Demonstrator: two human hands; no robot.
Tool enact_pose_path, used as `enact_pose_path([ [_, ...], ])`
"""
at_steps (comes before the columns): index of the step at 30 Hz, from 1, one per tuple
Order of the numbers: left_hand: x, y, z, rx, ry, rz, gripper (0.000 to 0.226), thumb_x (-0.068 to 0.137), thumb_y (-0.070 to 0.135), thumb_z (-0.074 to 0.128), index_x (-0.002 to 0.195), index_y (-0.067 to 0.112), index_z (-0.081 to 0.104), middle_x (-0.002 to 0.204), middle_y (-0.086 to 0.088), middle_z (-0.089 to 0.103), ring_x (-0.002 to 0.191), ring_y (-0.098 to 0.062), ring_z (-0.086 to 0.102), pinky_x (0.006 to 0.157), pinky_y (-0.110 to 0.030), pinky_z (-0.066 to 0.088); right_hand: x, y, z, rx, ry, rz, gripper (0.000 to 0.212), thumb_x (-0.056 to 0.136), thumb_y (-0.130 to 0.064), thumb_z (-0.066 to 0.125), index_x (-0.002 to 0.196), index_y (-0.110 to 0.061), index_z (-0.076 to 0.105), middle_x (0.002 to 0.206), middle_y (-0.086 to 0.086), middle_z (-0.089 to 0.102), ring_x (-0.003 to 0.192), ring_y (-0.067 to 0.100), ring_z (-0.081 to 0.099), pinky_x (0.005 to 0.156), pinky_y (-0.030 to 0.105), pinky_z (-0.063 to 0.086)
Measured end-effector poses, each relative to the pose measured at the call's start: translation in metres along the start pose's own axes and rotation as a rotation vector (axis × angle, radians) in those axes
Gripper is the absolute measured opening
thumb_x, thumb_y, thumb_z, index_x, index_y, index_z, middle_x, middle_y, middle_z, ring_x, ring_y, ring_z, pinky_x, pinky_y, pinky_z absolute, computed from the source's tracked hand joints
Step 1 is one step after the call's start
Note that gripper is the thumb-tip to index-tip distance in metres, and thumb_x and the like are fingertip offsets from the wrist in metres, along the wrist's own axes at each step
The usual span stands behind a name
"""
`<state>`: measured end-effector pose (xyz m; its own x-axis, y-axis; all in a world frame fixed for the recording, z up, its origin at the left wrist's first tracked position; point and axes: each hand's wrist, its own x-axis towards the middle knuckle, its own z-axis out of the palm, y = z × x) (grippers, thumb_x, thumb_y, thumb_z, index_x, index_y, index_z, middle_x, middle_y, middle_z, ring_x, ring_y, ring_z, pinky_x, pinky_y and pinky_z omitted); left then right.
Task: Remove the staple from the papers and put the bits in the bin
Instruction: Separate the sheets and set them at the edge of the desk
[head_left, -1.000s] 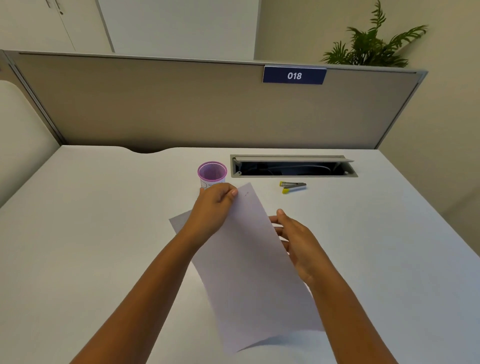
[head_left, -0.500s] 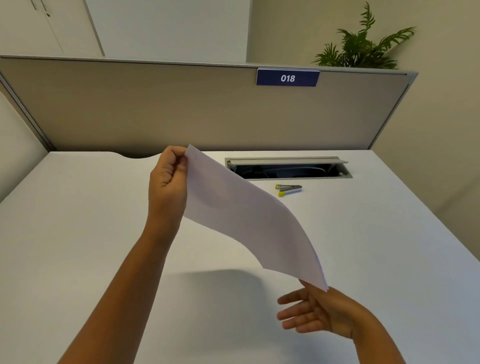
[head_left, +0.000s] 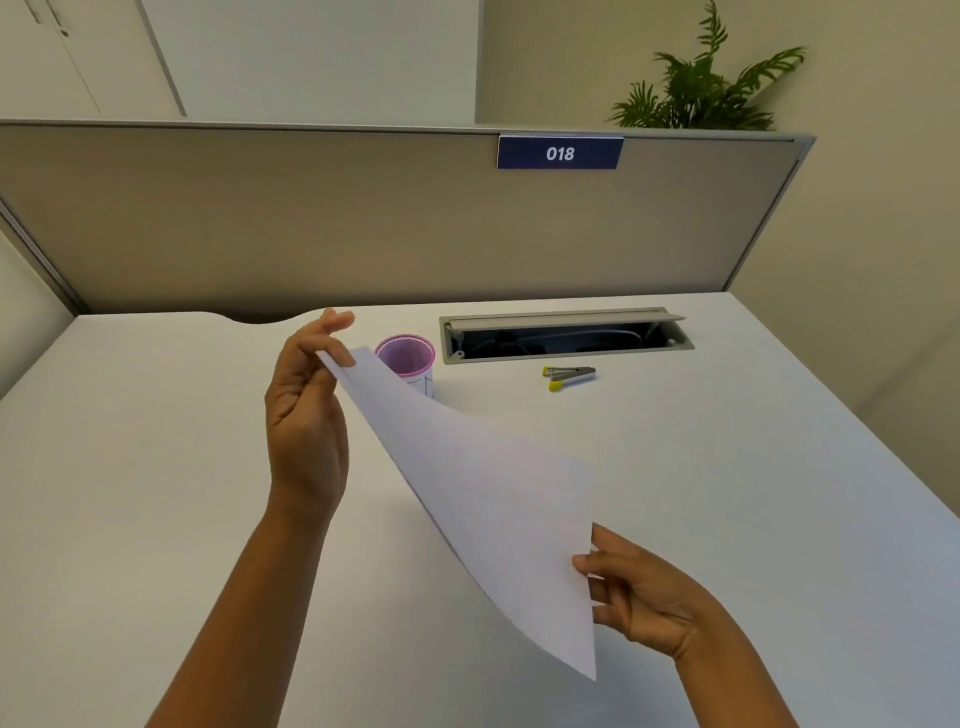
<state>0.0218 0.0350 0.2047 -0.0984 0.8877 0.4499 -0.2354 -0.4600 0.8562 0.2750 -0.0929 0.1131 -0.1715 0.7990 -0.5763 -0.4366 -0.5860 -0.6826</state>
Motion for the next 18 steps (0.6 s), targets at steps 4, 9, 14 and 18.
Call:
enact_pose_path([
  [4,-0.012,-0.009,-0.001,-0.178,0.088,-0.169,0.034,0.096,0.006,0.033,0.088,0.027,0.059,0.126,0.009,0.052,0.099,-0.003,0.062,0.077,-0.015,0.051,0.003,0.004,0.001,0.033,0.07,-0.061,0.033,0.089,0.003,0.051,0.114,-0.017,0.059,0.113,0.01,0.069,0.095,0.03,0.069,0.065,0.038,0.061],
  [9,-0.033,-0.044,0.004,-0.285,0.182,-0.343,0.022,0.098,0.017,0.035,0.109,0.026,0.051,0.111,0.006,0.059,0.097,-0.012,0.062,0.08,-0.024,0.053,0.0,0.007,-0.023,0.2,0.129,-0.15,0.033,0.089,0.005,0.047,0.115,-0.012,0.058,0.109,0.011,0.071,0.089,0.026,0.071,0.064,0.035,0.061],
  [14,-0.064,-0.088,0.012,-0.131,0.16,-0.566,0.023,0.098,0.01,0.036,0.106,0.023,0.053,0.129,-0.001,0.052,0.122,-0.025,0.048,0.106,-0.042,0.034,-0.017,-0.005,-0.071,0.322,0.258,-0.299,0.057,0.054,-0.004,0.084,0.106,-0.006,0.063,0.091,0.009,0.075,0.078,0.019,0.073,0.057,0.027,0.059],
  [18,-0.108,-0.116,0.017,0.166,-0.065,-0.581,0.028,0.097,0.004,0.035,0.098,0.021,0.058,0.115,-0.001,0.059,0.114,-0.026,0.055,0.099,-0.036,0.038,-0.014,-0.018,-0.126,0.4,0.477,-0.43,0.033,0.091,0.005,0.042,0.119,-0.008,0.055,0.082,-0.002,0.076,0.073,0.011,0.072,0.055,0.022,0.057],
])
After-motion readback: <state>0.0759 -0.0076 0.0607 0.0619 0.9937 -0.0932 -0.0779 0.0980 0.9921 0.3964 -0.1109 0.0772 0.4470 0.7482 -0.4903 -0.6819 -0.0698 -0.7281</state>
